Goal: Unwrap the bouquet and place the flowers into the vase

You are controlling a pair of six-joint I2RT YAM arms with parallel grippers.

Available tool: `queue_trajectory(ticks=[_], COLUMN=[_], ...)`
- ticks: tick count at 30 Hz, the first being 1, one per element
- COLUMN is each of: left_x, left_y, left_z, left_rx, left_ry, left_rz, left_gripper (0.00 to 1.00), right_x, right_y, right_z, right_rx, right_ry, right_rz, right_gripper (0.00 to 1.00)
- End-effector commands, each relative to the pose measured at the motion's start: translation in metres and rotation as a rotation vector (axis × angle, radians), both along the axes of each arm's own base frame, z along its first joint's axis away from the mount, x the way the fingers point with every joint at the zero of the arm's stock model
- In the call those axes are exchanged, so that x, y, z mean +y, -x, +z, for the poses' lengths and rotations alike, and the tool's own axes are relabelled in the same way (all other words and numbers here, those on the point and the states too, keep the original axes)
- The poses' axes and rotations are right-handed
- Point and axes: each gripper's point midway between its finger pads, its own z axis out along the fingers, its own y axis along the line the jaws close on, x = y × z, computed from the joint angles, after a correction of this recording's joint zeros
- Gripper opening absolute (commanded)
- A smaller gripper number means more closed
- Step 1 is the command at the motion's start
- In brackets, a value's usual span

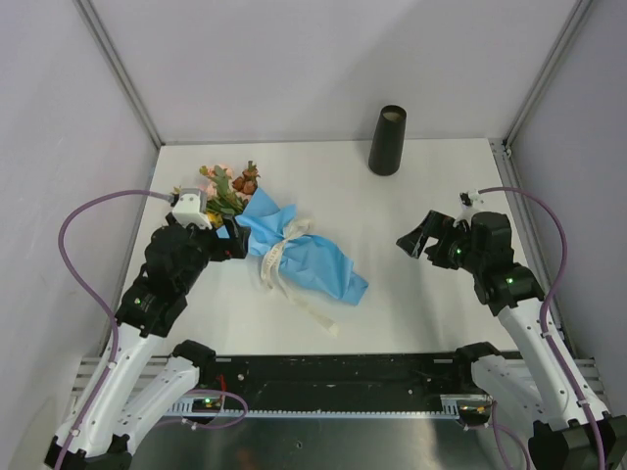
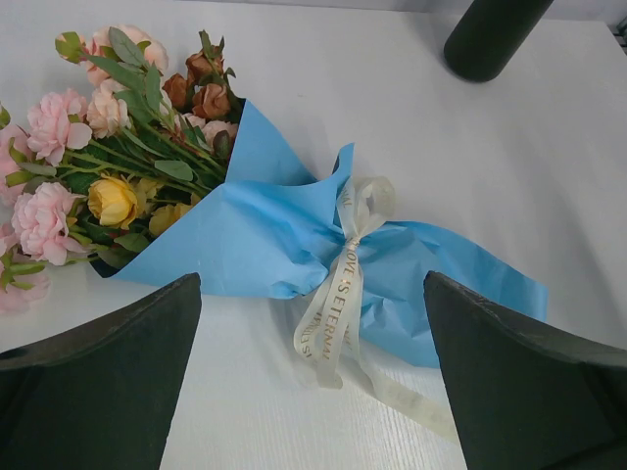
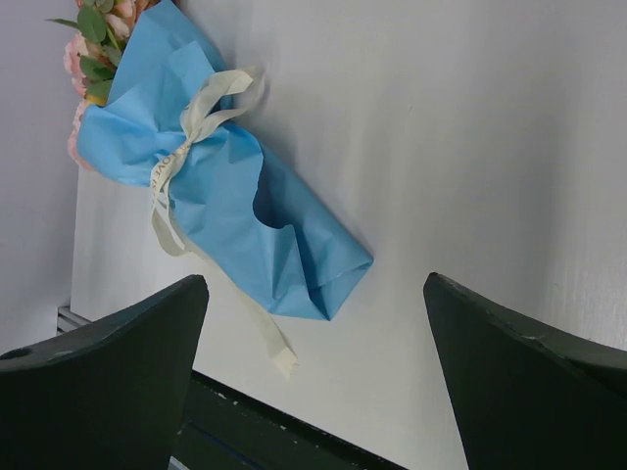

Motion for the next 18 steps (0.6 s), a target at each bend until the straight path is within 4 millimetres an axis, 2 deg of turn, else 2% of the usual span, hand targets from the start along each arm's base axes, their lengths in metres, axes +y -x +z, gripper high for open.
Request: queue_trajectory(ticks=[1, 10, 14, 18], left_x=[0.000, 0.002, -0.002, -0.018], left_y=[0.001, -0.002, -0.002, -0.004], left_z=[0.017, 0.012, 0.002, -0.028], left_rx=[-0.053, -0.029, 0.051, 0.214], left_ry=[0.018, 0.039, 0.133, 0.285], left_rz=[0.000, 0.033, 0.075, 0.059], left_gripper=[1.00, 1.00, 0.98, 0.95], right_x=[0.004, 0.015, 0.052, 0.105], right_y=[-0.004, -0.007, -0.007, -0.006], right_z=[0.032, 0.040, 0.052, 0.052], right_rx=[-0.091, -0.145, -0.245, -0.351], right_ry=[-0.032, -0.021, 0.003, 0.054], right_rz=[0.009, 0.009, 0.108, 0.278], right_gripper=[0.99, 0.99, 0.97, 0.88])
